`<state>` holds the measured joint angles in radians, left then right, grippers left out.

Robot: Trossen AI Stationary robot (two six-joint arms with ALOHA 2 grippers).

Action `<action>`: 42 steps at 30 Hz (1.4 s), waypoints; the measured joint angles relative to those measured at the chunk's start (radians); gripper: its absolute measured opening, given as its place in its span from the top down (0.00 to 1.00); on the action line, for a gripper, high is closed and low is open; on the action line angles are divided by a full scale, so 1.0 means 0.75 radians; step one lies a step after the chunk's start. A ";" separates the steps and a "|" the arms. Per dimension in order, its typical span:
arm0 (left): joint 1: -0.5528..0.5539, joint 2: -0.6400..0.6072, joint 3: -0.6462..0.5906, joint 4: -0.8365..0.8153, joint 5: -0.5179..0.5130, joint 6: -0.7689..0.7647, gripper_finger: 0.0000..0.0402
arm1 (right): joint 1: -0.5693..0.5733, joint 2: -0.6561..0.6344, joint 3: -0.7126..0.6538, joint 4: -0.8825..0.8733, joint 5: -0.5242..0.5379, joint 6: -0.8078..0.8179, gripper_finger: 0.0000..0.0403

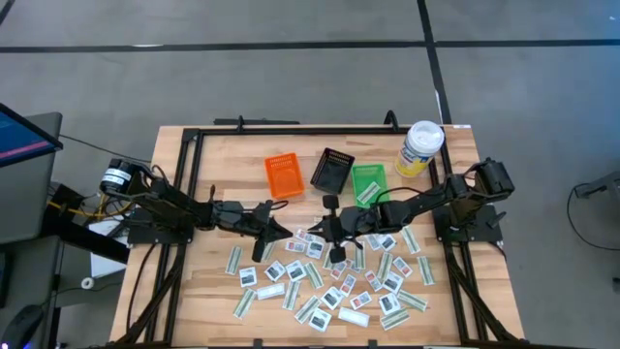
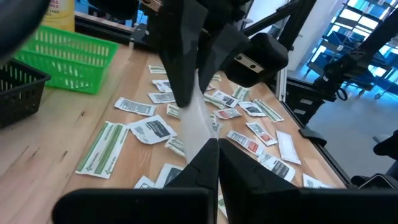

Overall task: Pick & Place First Aid Supplies
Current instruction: Put the green bandage pack into the green basket

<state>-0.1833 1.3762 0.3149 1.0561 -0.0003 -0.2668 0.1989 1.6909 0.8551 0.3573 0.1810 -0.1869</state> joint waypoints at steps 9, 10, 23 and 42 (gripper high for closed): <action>0.000 0.000 0.000 0.000 -0.079 -0.004 0.96 | -0.006 -0.006 0.000 -0.004 0.021 0.044 0.99; 0.000 0.000 0.000 0.000 -0.079 -0.004 0.95 | -0.006 -0.007 0.000 -0.008 0.047 0.062 0.99; 0.000 0.000 0.000 0.000 -0.079 -0.004 0.95 | -0.006 -0.306 0.001 -0.668 0.558 0.400 0.99; 0.000 0.000 0.000 -0.005 -0.079 -0.004 0.95 | -0.282 -0.524 -0.240 -1.098 0.522 1.243 1.00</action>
<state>-0.1833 1.3762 0.3149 1.0527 -0.0593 -0.2699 -0.0123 1.2982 0.6752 -0.4666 0.5725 0.7450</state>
